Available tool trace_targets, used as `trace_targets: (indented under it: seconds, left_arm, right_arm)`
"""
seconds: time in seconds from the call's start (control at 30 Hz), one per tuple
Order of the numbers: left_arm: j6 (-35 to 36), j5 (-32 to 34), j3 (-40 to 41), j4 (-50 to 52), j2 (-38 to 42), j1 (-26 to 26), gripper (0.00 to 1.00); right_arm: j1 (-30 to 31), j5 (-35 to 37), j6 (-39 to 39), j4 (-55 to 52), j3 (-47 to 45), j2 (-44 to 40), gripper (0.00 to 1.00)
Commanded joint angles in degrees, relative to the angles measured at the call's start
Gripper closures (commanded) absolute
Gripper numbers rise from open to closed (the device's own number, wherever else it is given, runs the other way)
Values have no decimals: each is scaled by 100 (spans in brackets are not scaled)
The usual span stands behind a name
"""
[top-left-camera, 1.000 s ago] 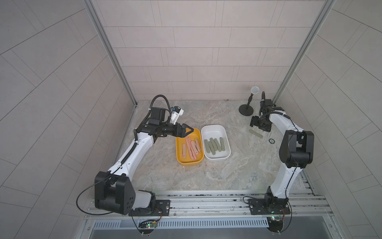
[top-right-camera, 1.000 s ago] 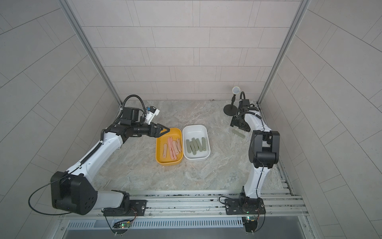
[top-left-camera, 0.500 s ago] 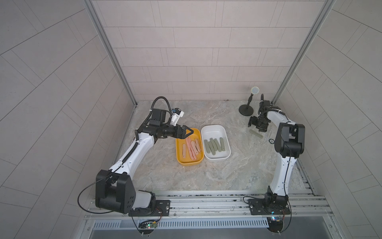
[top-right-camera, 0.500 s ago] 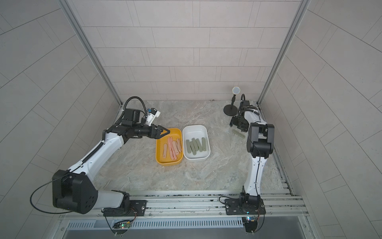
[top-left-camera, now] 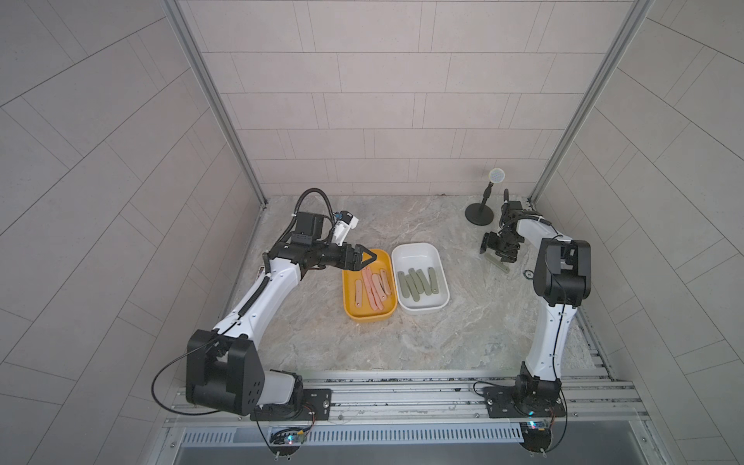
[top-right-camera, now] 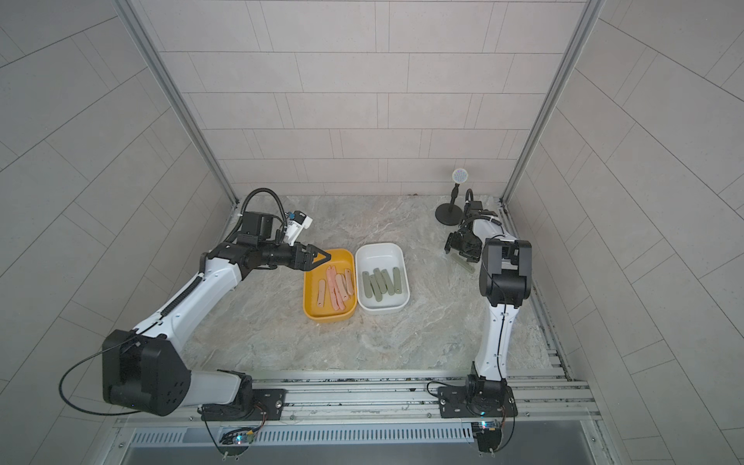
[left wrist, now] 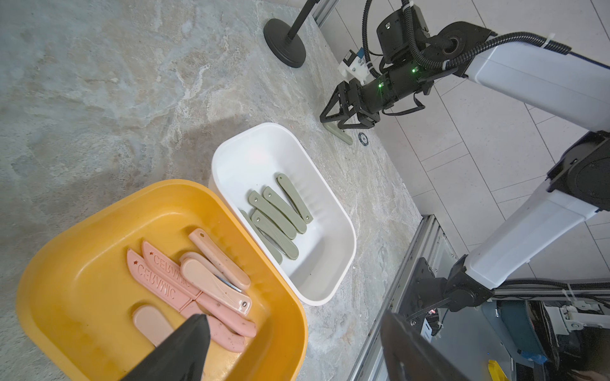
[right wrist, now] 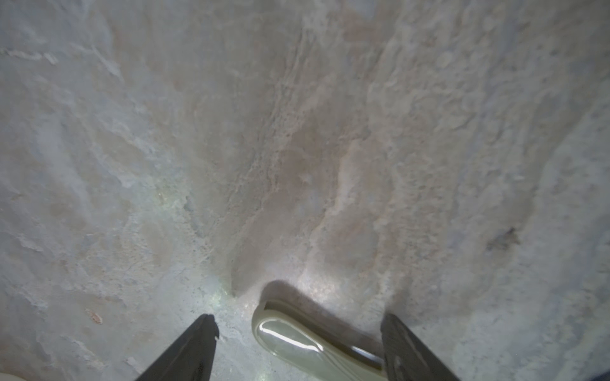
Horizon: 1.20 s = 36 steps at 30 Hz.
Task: Place the fruit knives into the storage box by color
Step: Move the fruit knife to the center of the board.
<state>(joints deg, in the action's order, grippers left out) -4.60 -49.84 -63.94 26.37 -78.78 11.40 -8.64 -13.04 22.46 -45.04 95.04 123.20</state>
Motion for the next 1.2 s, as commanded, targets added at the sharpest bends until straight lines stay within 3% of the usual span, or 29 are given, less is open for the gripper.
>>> trace_targets:
  seconds: [0.0,0.33,0.63,1.17]
  left_arm:
    - [117,-17,54,-27,93,16,12]
    - [107,-18,57,-27,125,3,13]
    - [109,-15,52,-9,149,9,12]
    - [116,12,113,-44,231,2,12]
  right_arm:
    - [72,145,-44,-189,-302,-158,19]
    - [282,693,-154,-267,-742,-376,29]
    - [445,971,-284,-444,-643,-165,72]
    - [1566,618,-243,-432,-1124,-506,75]
